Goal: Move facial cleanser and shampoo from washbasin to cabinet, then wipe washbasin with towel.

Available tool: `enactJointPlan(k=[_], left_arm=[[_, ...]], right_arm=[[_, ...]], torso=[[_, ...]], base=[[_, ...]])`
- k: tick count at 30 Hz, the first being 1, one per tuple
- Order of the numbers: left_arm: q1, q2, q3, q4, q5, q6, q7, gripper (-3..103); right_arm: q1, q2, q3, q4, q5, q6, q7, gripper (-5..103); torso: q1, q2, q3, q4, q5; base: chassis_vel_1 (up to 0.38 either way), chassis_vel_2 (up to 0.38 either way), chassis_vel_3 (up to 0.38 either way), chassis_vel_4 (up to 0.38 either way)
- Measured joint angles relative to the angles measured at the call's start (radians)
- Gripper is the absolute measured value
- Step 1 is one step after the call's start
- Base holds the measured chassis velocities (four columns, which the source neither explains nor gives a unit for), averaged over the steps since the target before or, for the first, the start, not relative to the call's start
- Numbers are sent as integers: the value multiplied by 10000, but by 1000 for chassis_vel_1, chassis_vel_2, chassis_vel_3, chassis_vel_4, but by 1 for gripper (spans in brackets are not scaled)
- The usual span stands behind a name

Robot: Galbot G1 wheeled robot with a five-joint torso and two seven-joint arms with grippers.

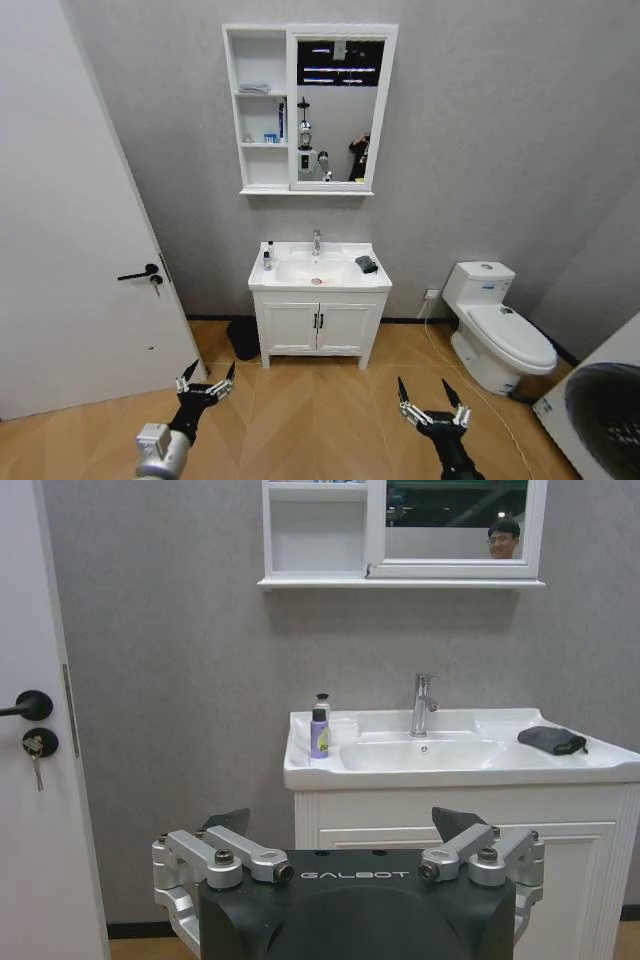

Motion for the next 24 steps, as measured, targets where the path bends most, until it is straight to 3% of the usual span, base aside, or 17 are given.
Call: enactJointPlan(k=[24], left_arm=[[180, -346, 285, -67, 471, -98, 16, 100]], right_arm=[[-34, 106, -120, 87, -16, -120, 18, 100]], torso=[[1, 0, 0, 1, 0]], base=[[0, 0, 0, 0]])
